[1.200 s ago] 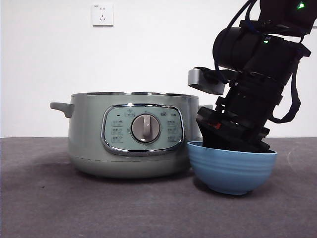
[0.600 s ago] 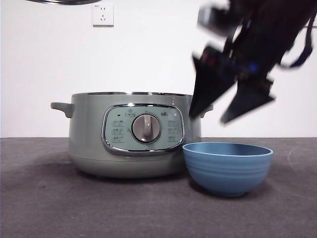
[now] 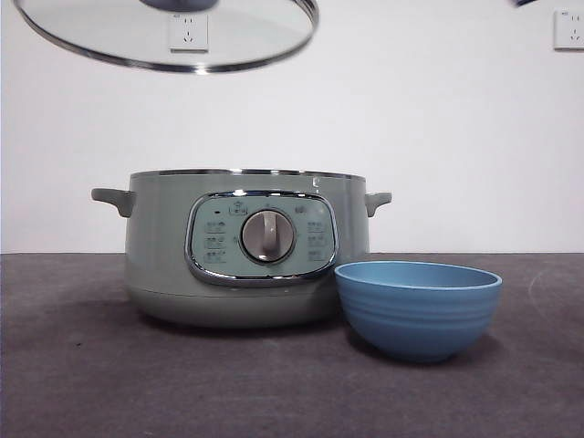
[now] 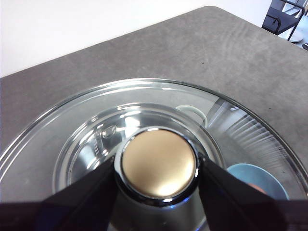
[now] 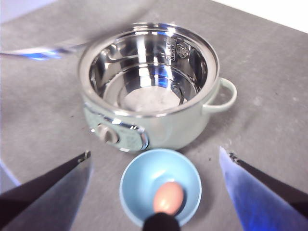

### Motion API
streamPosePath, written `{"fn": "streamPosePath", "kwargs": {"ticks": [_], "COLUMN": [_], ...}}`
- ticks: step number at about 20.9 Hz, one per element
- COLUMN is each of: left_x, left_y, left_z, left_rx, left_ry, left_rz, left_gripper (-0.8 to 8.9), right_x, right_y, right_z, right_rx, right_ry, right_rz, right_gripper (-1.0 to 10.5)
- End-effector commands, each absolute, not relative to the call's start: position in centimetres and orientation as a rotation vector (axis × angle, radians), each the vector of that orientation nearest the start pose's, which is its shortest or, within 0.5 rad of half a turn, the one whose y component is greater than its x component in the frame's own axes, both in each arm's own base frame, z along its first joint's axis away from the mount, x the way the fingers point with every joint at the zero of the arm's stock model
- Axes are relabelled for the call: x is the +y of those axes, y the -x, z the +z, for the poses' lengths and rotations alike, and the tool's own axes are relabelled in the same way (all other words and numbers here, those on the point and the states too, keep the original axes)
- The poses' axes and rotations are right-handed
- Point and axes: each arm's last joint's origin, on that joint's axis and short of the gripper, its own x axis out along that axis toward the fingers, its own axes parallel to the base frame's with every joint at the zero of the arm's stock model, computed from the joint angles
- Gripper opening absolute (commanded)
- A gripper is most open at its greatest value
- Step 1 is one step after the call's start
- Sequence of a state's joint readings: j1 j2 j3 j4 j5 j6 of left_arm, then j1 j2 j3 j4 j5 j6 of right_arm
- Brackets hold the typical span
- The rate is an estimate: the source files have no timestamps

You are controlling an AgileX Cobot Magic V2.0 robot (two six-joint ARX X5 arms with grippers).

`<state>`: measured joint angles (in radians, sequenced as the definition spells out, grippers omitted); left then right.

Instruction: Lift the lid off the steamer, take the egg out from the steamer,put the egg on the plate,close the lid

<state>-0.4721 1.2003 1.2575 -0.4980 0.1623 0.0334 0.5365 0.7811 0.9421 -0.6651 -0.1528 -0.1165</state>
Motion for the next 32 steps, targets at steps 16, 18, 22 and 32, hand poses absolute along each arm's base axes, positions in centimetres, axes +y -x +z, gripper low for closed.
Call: {"fn": "streamPosePath", "kwargs": {"ticks": [16, 18, 22, 32], "left_x": [-16.7, -16.8, -17.1, -18.0], "left_y": [-31.6, -31.9, -32.1, -32.0], "left_z": [30.9, 30.4, 30.2, 29.5], "left_rx": [0.460, 0.470, 0.463, 0.489], "left_ry": [-0.128, -0.129, -0.129, -0.139], "left_rz": [-0.634, -0.633, -0.638, -0.650], "left_gripper": [-0.08, -0.08, -0.08, -0.08], "right_x": [6.1, 6.1, 6.1, 6.1], "right_y": [-9.3, -9.3, -9.4, -9.4], "right_z": [34.8, 34.8, 34.8, 34.8], "right_rx": [0.436, 0.436, 0.436, 0.436], "right_ry": [0.134, 0.134, 0.135, 0.135], "right_rz": [0.692, 0.692, 0.692, 0.691], "right_gripper": [4.5, 4.5, 4.5, 4.5]}}
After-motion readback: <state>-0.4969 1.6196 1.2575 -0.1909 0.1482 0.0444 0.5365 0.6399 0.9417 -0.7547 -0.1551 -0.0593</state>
